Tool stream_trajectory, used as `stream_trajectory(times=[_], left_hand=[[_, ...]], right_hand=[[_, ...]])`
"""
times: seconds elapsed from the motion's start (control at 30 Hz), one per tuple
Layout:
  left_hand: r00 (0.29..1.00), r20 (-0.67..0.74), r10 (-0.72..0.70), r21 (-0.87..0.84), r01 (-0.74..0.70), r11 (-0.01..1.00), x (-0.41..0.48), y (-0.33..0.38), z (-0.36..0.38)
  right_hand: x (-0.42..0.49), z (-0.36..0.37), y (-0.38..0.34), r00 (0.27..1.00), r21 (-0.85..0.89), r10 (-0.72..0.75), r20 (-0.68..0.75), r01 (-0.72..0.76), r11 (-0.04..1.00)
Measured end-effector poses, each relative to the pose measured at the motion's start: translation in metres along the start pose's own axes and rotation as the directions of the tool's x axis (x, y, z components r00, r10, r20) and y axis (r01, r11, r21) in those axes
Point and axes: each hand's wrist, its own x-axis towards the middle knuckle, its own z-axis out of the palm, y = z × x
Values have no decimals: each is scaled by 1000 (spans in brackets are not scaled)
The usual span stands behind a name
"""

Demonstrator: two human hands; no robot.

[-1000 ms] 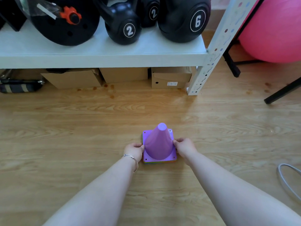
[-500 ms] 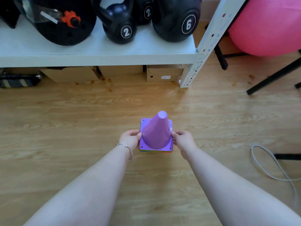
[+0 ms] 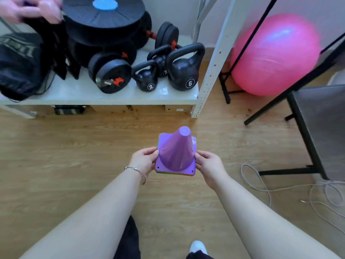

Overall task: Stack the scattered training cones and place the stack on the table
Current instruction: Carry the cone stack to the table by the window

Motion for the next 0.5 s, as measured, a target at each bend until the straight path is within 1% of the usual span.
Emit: stream_trajectory(times=[0.1, 0.3, 0.4, 0.5], left_hand=[[1000, -9, 21, -30, -21, 999, -71, 36, 8], [989, -61, 134, -42, -137, 990, -209, 102, 26], [981, -89, 172, -85, -180, 980, -265, 132, 28], [972, -88, 217, -89, -224, 970, -317, 165, 26]], right_hand=[[-63, -8, -49, 999, 2, -40, 9, 40, 999], [-180, -20, -141, 987, -78, -156, 44, 159, 984], [-227, -23, -186, 969, -90, -231, 85, 239, 967], [-268, -20, -229, 950, -73, -291, 118, 300, 951]])
